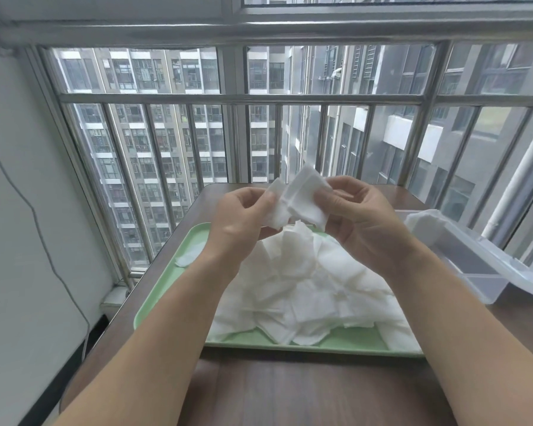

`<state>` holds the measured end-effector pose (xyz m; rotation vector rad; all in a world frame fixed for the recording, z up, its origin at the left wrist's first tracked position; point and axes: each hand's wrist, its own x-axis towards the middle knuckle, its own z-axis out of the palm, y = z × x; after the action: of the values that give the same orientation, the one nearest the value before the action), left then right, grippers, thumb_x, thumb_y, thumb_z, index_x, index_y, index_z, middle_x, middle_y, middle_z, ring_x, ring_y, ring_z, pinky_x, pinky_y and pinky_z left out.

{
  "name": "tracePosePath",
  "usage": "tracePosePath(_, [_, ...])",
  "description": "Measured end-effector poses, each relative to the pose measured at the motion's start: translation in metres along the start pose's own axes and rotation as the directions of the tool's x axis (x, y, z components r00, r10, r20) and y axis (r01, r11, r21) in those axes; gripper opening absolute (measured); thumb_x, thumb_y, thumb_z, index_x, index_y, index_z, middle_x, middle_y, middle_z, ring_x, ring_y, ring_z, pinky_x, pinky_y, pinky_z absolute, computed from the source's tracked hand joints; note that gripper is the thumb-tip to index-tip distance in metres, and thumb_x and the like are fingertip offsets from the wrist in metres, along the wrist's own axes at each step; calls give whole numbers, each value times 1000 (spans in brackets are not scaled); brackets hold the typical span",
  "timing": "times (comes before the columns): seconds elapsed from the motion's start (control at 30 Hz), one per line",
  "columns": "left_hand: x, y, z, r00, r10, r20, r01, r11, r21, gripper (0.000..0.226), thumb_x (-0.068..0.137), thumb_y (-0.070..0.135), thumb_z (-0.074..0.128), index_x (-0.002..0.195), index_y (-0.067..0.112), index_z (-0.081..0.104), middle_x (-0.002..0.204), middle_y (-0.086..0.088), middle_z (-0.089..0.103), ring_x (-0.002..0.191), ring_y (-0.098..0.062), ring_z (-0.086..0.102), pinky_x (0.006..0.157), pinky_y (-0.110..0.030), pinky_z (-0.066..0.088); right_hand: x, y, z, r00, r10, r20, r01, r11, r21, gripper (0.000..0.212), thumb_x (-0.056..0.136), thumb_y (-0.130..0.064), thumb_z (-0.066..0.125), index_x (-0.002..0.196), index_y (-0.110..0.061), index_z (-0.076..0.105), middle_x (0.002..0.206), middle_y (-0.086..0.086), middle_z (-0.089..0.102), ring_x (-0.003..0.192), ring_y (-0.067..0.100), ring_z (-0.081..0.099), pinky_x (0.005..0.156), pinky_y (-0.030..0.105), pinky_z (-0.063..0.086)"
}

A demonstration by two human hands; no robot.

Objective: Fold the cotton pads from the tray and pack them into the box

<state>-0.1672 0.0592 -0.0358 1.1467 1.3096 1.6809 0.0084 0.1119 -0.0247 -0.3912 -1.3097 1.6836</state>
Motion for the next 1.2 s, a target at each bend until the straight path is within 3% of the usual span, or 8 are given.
tracePosePath(0.17, [-2, 0, 2, 996, 64, 58, -67, 996, 59, 12, 91, -1, 67, 102, 4, 65, 92, -22, 74, 74, -24, 73, 71, -35, 64, 1, 5, 1, 999, 28, -18, -30, 990, -136, 20, 76, -11, 73, 92, -5, 64, 96, 19, 74, 86, 32, 72, 71, 36, 61])
tracePosePath(0.4, [-4, -2, 4, 987, 87, 136, -92, 995, 33, 23, 98, -3, 54, 116, 11, 56, 93, -16, 76, 84, -30, 76, 71, -37, 63, 2, 11, 2, 990, 61, -130, -85, 978, -190, 23, 76, -12, 77, 92, -7, 62, 88, 13, 72, 82, 29, 71, 81, 44, 62])
tracePosePath(0.6, [-6, 3, 8, 994, 11, 113, -4, 998, -65, 26, 107, 28, 45, 114, 9, 62, 103, -18, 72, 84, -26, 74, 69, -39, 62, 3, 14, 2, 977, -3, -215, -60, 956, -287, 18, 83, -7, 77, 89, -7, 60, 86, 13, 71, 81, 30, 73, 73, 43, 62])
tracePosePath(0.73, [-8, 1, 6, 987, 62, 146, -62, 998, -4, 33, 92, 16, 71, 122, 11, 56, 96, -14, 76, 88, -29, 75, 72, -39, 63, 2, 17, 2, 958, -103, -268, -50, 860, -507, 30, 83, -18, 81, 103, -11, 60, 102, 8, 68, 85, 26, 73, 71, 41, 63])
tracePosePath(0.83, [-7, -2, 5, 976, 117, 184, -130, 990, 57, 43, 90, 3, 72, 127, 14, 52, 99, -16, 76, 91, -28, 75, 74, -40, 63, 2, 14, 0, 975, -125, -184, -7, 811, -586, 45, 80, -29, 82, 120, -25, 61, 115, 0, 65, 99, 19, 70, 80, 38, 62])
tracePosePath(0.93, [-8, -1, 5, 960, 170, 225, -197, 975, 104, 47, 90, 5, 73, 130, 14, 50, 100, -11, 77, 91, -27, 75, 75, -41, 63, 1, 9, 0, 993, -97, -69, 39, 814, -580, 40, 77, -28, 81, 115, -19, 71, 107, 5, 74, 98, 25, 71, 85, 40, 60])
tracePosePath(1.07, [-8, -1, 7, 954, 223, 199, -264, 941, 210, 44, 88, 9, 75, 126, 16, 53, 99, -11, 75, 85, -23, 75, 73, -44, 63, 4, -2, 3, 993, -110, -44, 52, 740, -670, 16, 84, -18, 81, 97, -11, 76, 94, 10, 76, 88, 28, 72, 73, 29, 57])
tracePosePath(1.2, [-8, 1, 11, 966, 206, 157, -246, 920, 305, 35, 87, 17, 77, 115, 22, 55, 96, -7, 74, 74, -21, 76, 65, -47, 62, 5, -31, 5, 996, -92, 3, 55, 567, -822, 18, 85, -23, 79, 96, -10, 74, 91, 7, 74, 79, 15, 68, 64, 18, 51])
